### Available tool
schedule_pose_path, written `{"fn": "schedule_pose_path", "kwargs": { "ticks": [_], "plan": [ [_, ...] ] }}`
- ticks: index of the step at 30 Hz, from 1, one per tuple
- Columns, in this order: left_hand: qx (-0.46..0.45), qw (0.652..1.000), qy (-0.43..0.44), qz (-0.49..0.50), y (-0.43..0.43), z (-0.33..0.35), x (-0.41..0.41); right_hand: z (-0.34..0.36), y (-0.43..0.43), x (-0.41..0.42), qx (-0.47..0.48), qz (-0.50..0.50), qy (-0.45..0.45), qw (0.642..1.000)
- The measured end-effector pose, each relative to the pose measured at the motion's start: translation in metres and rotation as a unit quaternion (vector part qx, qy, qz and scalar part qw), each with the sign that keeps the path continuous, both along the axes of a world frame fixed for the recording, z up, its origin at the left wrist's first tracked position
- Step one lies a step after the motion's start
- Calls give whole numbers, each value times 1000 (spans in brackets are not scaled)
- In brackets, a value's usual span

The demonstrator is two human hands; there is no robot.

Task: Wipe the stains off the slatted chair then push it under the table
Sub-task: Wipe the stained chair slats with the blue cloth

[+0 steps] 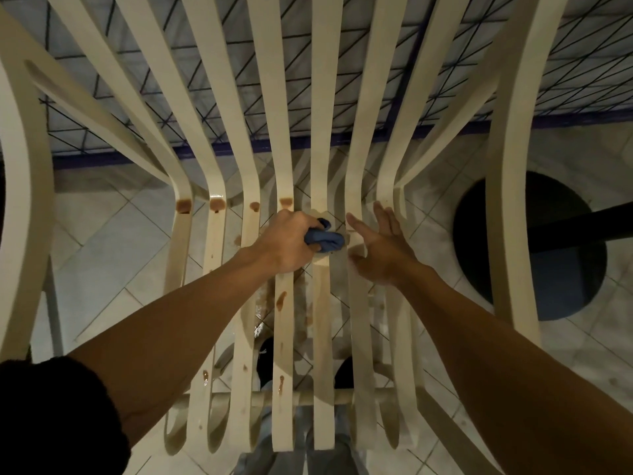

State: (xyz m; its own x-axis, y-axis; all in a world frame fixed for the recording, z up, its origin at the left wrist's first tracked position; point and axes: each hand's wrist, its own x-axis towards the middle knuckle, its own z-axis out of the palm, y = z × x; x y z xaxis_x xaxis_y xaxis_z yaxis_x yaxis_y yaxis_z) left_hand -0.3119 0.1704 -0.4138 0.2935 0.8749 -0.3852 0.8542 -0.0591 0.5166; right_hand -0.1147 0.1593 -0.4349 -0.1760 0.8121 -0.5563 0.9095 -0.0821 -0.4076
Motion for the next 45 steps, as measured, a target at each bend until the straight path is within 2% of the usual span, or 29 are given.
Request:
{"fn": "schedule_pose_path", "kwargs": {
  "ticks": [4,7,12,18,24,31,35,39,45],
  "plan": [
    [-78,996,-10,-27,-4,4,-4,0,-2,1,3,3,-8,1000],
    [-41,999,-4,-17,-3,0,-2,0,-1,-1,5,0,-6,1000],
    [32,997,-21,62,-7,-10,3,-2,0,-3,-4,-4,-10,1000],
    [-24,998,-22,57,-20,-1,7,0,-2,-1,-7,-6,-6,1000],
    [-25,999,-4,37,-18,-1,6,-2,-2,-1,-1,-1,-10,1000],
    [68,997,38,-13,9,-10,4,-3,-1,-4,3,2,-19,1000],
    [52,997,33,-56,-5,-10,0,-2,-2,-2,3,0,-19,1000],
    [35,988,75,-132,-25,-9,-5,-2,-2,-2,6,2,-18,1000],
    [14,981,56,-186,-17,-4,3,-2,-1,-2,0,-2,-12,1000]
  ]
}}
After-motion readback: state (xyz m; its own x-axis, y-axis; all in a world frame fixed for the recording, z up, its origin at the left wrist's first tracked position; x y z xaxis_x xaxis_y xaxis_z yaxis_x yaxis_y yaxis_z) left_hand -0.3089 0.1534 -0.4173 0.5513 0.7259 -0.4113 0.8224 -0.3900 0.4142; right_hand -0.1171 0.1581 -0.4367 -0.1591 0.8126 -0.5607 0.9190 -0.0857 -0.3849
